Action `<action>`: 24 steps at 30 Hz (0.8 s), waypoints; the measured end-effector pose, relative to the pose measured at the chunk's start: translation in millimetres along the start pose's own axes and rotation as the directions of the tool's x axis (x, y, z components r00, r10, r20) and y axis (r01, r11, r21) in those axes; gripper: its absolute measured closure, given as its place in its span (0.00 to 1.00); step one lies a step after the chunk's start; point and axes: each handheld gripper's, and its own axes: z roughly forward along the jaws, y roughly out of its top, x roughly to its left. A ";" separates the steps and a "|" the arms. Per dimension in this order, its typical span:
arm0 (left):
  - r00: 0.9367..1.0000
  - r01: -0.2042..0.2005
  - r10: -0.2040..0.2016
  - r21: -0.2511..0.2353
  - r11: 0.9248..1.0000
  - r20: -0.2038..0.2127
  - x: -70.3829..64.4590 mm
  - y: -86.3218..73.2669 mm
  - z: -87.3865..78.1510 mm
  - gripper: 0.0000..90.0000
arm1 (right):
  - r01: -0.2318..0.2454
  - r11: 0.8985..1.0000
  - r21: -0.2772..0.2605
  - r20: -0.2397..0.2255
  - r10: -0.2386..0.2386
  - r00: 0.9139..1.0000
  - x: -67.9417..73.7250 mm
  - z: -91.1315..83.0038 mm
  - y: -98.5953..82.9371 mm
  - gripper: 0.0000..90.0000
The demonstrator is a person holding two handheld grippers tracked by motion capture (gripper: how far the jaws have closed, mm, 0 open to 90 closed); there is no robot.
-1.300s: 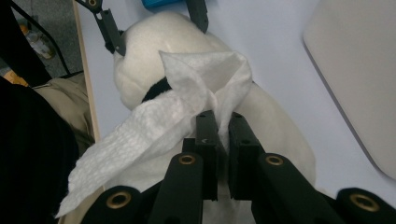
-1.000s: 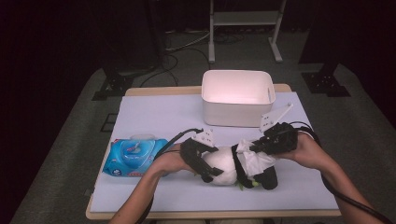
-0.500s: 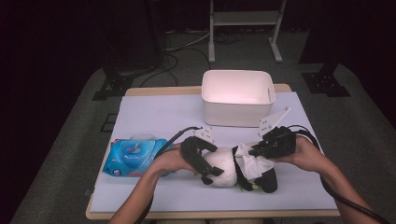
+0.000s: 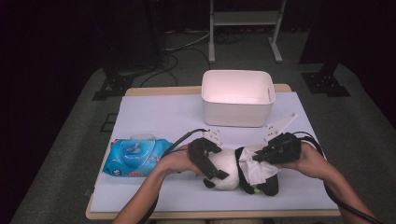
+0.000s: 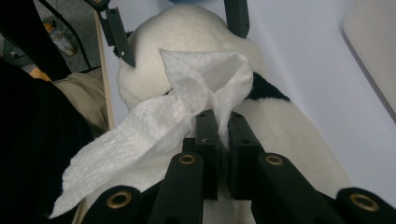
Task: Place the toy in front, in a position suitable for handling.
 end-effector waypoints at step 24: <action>0.989 -0.115 0.115 -0.001 0.993 -0.094 -4.5 4.0 -19.3 0.29 | 0.034 0.999 -0.023 0.030 -0.033 0.999 0.0 -5.3 14.9 0.93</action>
